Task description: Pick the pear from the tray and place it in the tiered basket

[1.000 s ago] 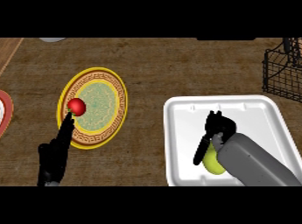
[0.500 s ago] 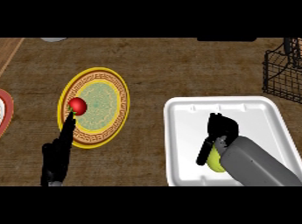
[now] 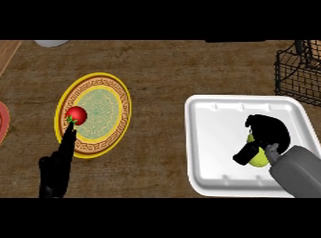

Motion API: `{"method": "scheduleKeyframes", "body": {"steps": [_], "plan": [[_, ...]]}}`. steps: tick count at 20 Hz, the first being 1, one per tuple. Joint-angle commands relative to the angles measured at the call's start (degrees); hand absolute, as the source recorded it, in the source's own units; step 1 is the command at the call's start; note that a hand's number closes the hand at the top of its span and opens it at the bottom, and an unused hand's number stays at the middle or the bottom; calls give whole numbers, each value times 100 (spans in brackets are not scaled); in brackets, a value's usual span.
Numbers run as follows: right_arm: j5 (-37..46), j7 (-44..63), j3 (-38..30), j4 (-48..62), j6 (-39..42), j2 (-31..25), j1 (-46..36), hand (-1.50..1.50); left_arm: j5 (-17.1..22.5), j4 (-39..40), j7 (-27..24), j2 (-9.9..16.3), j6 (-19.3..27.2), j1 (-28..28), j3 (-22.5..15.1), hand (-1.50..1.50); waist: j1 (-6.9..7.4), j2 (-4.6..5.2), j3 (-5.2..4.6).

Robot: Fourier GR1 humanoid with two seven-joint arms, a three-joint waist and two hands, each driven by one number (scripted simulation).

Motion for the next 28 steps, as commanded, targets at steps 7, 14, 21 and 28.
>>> {"method": "scheduleKeyframes", "body": {"steps": [7,14,21,28], "plan": [[-1543,-3681,-2478,256,-938,-2294,564,150,187,-86,-24,99,68,511,265,0,-567,11,69],[-3174,-5701,-4569,1201,-374,-3288,763,150,134,-221,-54,140,59,599,243,0,-495,5,41],[-3383,-7655,-5845,2913,657,-4553,1211,150,36,-120,-51,21,-81,352,71,0,-20,102,12],[-2795,-7989,-5736,4018,875,-4705,542,150,-166,186,132,-62,-323,-196,-8,0,321,158,5]]}}
